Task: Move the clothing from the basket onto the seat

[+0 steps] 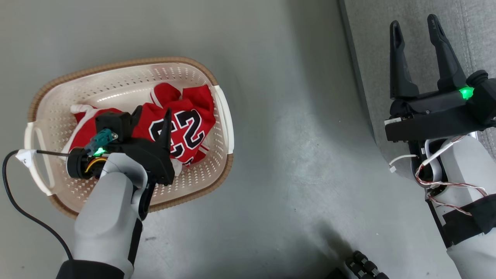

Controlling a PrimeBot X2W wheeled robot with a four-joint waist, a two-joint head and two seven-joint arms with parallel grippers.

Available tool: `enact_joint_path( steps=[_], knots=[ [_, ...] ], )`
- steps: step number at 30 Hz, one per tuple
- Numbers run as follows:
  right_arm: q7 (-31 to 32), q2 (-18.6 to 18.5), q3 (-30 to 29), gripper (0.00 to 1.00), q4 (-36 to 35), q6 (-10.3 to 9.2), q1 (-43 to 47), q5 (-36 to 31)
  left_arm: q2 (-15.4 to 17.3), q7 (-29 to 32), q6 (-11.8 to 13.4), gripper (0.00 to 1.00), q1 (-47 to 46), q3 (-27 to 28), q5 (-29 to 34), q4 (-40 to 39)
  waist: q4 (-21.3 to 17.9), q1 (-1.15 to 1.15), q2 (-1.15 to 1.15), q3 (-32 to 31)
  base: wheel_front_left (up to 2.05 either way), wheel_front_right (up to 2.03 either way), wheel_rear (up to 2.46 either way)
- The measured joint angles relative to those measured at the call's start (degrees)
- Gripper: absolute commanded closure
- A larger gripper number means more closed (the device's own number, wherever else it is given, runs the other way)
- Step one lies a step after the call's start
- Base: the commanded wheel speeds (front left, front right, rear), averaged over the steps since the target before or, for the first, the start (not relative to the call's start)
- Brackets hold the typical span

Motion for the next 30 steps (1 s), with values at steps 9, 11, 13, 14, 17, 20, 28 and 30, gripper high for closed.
enact_joint_path(
  steps=[9,11,13,14,17,20,28,30],
  knots=[
    [0.0,0.94,-0.83,0.0,-1.02,0.09,-0.03,-0.02,1.48,1.92,0.0,0.0,-4.2,1.47,-2.1,4.67,-1.68,0.0,0.0,4.44,0.0,0.0,0.0],
    [0.0,1.05,-1.09,0.0,-1.12,0.09,-0.03,-0.02,1.46,2.49,0.0,0.0,-4.82,1.91,-2.54,5.58,-1.84,0.0,0.0,5.17,0.0,0.0,0.0],
    [0.0,1.35,-1.16,0.0,-1.26,0.09,-0.03,-0.09,1.46,3.22,0.0,0.0,-5.38,2.24,-2.98,6.77,-1.91,0.0,0.0,5.83,0.0,0.0,0.0],
    [0.0,1.55,-1.19,0.0,-1.29,0.24,-0.03,-0.09,1.43,3.56,0.0,0.0,-5.65,2.46,-3.35,7.17,-1.91,0.0,0.0,6.13,0.0,0.0,0.0],
    [0.0,1.79,-1.27,0.0,-1.29,0.53,-0.04,-0.09,1.12,5.0,0.0,0.0,-5.99,3.1,-5.1,8.62,-1.83,0.0,0.0,6.94,0.0,0.0,0.0],
    [0.0,2.2,-1.29,0.0,-1.27,1.02,-0.11,-0.09,1.08,6.42,-0.03,0.0,-6.38,3.42,-5.89,10.07,-1.71,0.0,0.0,7.61,0.0,0.0,0.0],
    [0.0,3.7,-1.15,0.0,-1.23,1.6,-0.91,-0.09,1.07,10.33,-0.04,0.0,-8.49,3.5,-7.84,11.52,-1.94,0.0,0.0,9.03,0.0,0.0,0.0],
    [0.0,4.2,-1.02,0.0,-1.19,1.8,-0.91,-0.11,1.05,11.7,-0.04,0.0,-9.14,2.94,-8.68,11.7,-2.18,0.0,0.0,9.38,0.0,0.0,0.0]
  ],
)
